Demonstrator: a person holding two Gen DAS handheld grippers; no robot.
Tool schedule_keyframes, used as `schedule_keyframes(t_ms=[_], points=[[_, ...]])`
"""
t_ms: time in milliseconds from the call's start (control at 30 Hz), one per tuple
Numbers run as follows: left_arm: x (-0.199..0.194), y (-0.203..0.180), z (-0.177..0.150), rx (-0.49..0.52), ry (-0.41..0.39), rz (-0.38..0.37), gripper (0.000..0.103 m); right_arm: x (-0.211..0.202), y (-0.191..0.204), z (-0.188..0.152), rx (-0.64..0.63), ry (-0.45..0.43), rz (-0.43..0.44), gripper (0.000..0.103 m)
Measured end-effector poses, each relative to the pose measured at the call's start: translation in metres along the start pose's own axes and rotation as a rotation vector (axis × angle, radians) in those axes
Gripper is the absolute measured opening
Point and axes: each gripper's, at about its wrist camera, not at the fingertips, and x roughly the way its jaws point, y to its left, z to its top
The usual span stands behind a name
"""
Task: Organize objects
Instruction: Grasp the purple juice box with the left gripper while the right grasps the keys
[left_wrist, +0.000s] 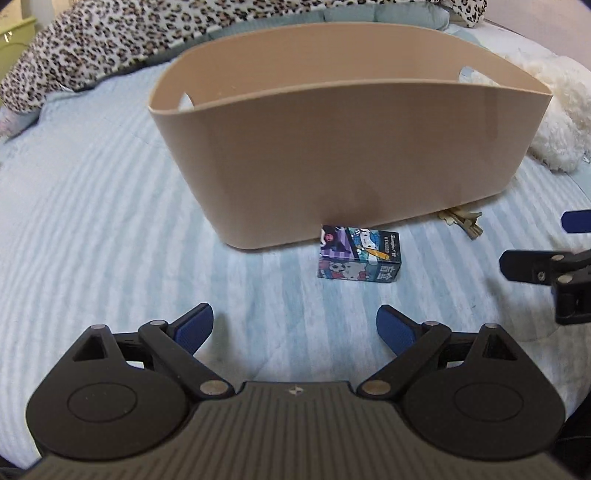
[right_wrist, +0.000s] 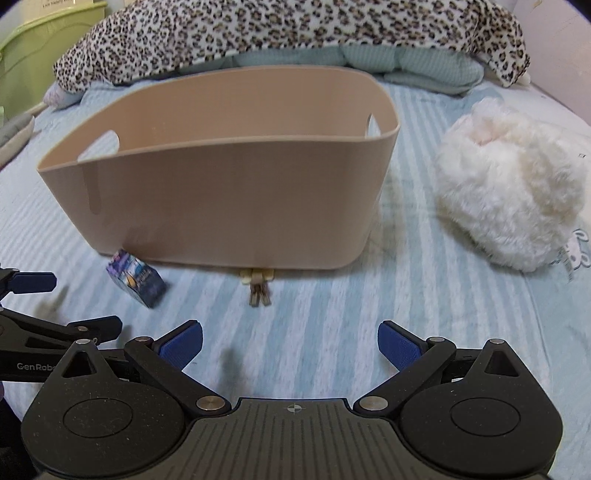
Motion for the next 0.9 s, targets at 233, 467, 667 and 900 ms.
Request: schedule_keyframes(t_ms=[233, 467, 667, 900], points=[[0.016, 0.002, 0.001, -0.041, -0.041, -0.043, 0.096, 0.012, -0.003, 0.0, 0.009, 0.026, -0.004, 0.101], [0.02, -0.003, 0.002, -0.08, -0.086, -0.062, 0.099, 0.016, -0.003, 0.001, 0.0, 0.033, -0.013, 0.101], [0.023, -0.008, 0.008, -0.093, -0.102, -0.056, 0.099, 0.019, -0.007, 0.002, 0.02, 0.036, -0.024, 0.101], [0.024, 0.005, 0.006, -0.147, -0.108, -0.012, 0.099, 0.031, -0.005, 0.004, 0.035, 0.003, -0.012, 0.101]])
